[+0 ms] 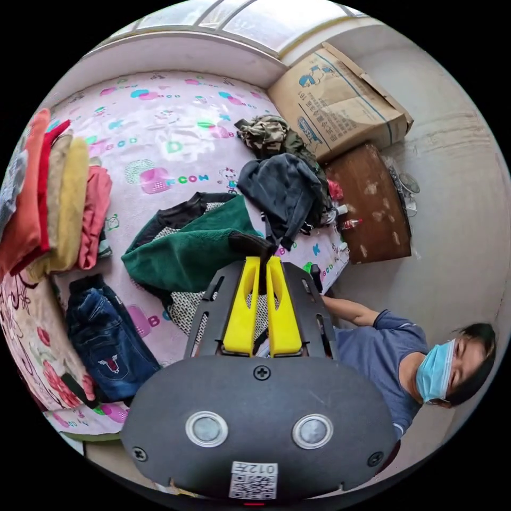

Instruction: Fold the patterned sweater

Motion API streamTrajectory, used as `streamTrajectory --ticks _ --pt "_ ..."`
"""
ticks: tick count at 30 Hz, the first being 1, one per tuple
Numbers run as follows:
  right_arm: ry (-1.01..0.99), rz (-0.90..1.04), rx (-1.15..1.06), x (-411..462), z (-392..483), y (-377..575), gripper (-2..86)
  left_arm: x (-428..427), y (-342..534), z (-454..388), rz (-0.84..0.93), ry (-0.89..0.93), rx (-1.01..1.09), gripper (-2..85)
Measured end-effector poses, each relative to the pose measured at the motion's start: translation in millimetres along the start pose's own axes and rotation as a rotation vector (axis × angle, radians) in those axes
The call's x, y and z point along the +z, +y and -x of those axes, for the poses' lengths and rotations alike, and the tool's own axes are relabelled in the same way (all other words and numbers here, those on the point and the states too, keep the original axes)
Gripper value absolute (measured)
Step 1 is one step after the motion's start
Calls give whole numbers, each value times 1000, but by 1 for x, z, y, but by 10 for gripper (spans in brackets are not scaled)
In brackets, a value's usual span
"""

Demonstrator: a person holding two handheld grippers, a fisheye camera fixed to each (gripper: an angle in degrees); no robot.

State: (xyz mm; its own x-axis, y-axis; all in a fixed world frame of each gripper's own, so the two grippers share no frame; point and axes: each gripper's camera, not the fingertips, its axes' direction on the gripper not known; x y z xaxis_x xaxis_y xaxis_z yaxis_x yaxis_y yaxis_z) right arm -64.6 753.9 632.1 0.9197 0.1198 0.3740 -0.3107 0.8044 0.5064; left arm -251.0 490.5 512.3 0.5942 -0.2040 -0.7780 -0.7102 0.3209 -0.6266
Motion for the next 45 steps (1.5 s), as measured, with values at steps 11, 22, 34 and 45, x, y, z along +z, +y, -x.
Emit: streamTrajectory --ticks 11,22,34,45 --pt "-1 -35 97 -16 -56 41 -1 199 -166 -14 338 -140 -63 4" --pt "-34 -9 66 8 -78 11 -2 289 -212 27 198 33 -287 74" --pt "66 -146 45 13 -77 -77 -1 226 -174 61 -119 82 -5 72" --pt "248 -59 -110 84 -56 -194 -2 262 -62 172 -12 -509 -131 0"
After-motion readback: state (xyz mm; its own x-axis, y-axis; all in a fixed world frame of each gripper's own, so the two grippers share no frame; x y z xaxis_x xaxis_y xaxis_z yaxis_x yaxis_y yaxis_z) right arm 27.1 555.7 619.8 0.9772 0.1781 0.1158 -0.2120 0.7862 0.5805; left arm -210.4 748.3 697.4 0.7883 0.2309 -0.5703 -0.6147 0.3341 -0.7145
